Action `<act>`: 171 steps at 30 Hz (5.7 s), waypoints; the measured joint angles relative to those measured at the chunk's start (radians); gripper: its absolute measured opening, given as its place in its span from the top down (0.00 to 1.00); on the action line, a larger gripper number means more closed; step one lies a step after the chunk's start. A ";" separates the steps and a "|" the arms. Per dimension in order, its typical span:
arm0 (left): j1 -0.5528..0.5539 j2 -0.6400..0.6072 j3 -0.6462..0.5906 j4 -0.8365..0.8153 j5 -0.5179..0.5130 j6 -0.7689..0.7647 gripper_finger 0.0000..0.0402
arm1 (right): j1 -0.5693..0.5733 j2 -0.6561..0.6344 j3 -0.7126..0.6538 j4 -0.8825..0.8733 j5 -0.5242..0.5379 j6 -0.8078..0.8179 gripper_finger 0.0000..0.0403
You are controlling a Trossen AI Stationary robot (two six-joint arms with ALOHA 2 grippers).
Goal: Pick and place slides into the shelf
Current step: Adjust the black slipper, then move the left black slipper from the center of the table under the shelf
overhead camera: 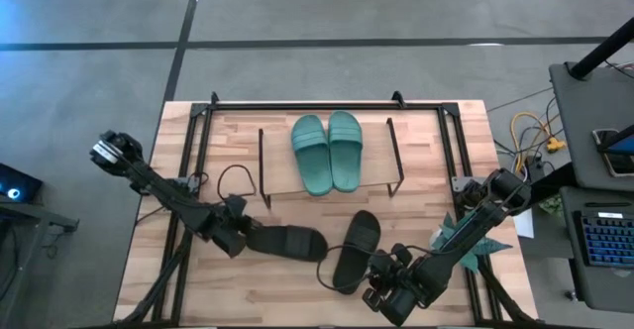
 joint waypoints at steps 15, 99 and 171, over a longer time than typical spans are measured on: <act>-0.018 0.301 0.193 0.463 0.109 0.218 0.95 | 0.000 0.000 0.000 -0.002 0.000 -0.026 0.79; 0.123 0.278 0.344 0.293 -0.011 0.421 0.95 | -0.279 -0.028 -0.162 -0.028 -0.109 -0.091 0.83; 0.178 0.581 0.667 0.216 0.184 0.729 0.95 | -0.015 -0.118 -0.103 0.055 -0.137 0.260 0.83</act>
